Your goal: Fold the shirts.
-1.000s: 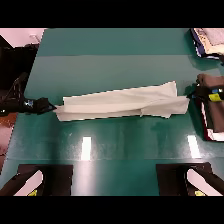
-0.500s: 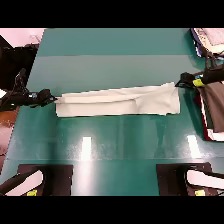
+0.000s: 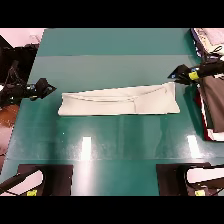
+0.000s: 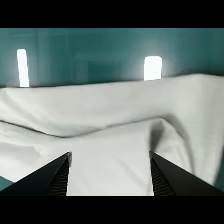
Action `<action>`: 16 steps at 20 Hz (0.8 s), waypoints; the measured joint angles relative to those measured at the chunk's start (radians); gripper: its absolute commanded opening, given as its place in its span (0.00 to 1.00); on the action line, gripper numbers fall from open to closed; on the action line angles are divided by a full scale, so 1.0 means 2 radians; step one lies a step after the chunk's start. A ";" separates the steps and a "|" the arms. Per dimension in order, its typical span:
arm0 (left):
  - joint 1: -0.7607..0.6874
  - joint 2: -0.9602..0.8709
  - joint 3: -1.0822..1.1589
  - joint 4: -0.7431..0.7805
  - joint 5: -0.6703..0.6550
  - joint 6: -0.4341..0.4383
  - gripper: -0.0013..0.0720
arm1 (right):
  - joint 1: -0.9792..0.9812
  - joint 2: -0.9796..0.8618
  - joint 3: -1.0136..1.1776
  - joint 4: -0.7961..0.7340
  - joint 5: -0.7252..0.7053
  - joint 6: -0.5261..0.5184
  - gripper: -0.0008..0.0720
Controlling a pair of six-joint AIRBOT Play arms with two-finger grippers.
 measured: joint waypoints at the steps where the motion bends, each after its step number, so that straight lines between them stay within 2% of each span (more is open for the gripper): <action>1: 0.000 0.000 0.001 -0.001 -0.014 0.006 0.05 | -0.011 -0.002 0.002 0.002 0.017 -0.005 0.77; 3: 0.000 0.000 0.002 -0.004 -0.050 0.018 0.05 | -0.038 -0.007 0.005 0.006 0.046 -0.016 0.89; 4: 0.000 0.000 0.002 -0.004 -0.066 0.021 0.05 | -0.052 -0.013 0.006 0.006 0.060 -0.021 0.90; 9: 0.000 0.000 0.003 -0.005 -0.138 0.029 0.05 | -0.089 -0.055 0.007 0.007 0.111 -0.039 0.90; 16: -0.002 0.000 0.001 -0.006 -0.193 0.025 0.05 | -0.093 -0.113 0.008 0.011 0.117 -0.072 0.85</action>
